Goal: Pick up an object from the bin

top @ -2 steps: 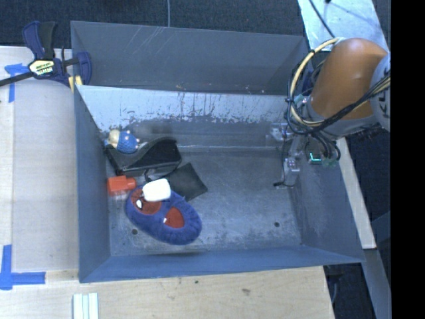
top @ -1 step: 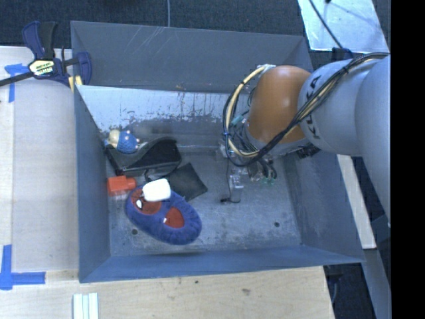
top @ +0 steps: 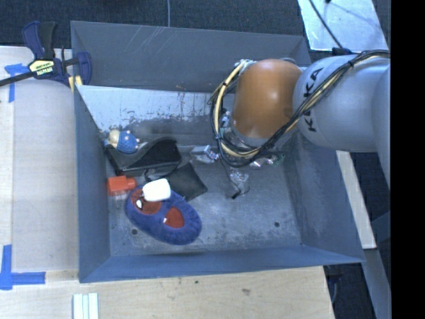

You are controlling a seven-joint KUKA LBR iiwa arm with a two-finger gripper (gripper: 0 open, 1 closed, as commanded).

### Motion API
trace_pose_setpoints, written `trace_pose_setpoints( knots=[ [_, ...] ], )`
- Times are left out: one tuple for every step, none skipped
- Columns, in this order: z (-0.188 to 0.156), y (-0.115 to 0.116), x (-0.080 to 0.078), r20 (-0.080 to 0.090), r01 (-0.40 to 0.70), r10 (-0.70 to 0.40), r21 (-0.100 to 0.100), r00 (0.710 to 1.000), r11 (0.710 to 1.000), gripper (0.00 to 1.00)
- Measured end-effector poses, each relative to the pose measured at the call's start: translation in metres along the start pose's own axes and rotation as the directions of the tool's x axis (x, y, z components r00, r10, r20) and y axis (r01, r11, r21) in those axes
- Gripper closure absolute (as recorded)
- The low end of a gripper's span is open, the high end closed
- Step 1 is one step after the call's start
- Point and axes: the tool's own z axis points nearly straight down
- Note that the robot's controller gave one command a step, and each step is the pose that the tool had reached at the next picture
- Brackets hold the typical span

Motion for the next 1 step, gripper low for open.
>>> trace_pose_setpoints(
  knots=[
    [-0.0305, 0.0219, 0.0690, -0.005, 0.234, -0.234, -0.003, 0.972, 0.972, 0.00]
  ],
)
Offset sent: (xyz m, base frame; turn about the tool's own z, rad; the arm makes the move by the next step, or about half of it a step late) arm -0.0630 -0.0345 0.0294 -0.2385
